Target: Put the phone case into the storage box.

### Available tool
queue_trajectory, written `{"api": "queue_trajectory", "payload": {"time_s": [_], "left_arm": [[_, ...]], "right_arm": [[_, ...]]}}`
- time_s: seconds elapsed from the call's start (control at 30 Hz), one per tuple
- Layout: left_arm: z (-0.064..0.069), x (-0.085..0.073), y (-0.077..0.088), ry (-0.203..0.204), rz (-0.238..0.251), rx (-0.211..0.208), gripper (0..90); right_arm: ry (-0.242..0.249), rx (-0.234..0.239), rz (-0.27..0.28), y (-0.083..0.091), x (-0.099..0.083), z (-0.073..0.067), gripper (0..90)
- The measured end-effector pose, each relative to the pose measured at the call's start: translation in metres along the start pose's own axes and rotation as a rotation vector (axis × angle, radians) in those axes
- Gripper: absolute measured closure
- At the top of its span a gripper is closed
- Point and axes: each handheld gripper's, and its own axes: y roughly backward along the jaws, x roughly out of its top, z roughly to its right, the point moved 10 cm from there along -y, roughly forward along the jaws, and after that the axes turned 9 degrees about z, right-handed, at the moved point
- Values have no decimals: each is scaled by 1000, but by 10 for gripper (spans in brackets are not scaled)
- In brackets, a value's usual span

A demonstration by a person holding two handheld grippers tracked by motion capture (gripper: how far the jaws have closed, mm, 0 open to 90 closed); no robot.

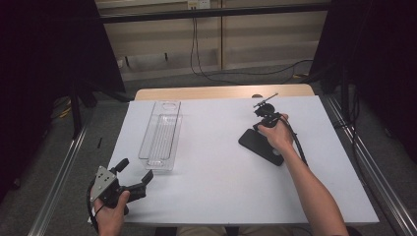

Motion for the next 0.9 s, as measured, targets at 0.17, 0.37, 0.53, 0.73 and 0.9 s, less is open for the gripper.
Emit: {"api": "queue_trajectory", "payload": {"time_s": [0.17, 0.37, 0.53, 0.73, 0.9], "left_arm": [[-1, 1, 1, -3, 2, 6, 30], [0, 1, 1, -11, -2, 9, 29], [0, 0, 2, -9, -3, 4, 29], [-1, 1, 2, -8, 3, 14, 29], [-1, 1, 3, -3, 4, 18, 29]], "right_arm": [[28, 33, 11, -2, 1, -16, 900], [31, 51, -3, -1, -1, -32, 900], [54, 82, -1, -1, -2, -46, 900], [82, 118, 2, -1, -2, -63, 900], [68, 136, 9, 1, -6, -68, 900]]}}
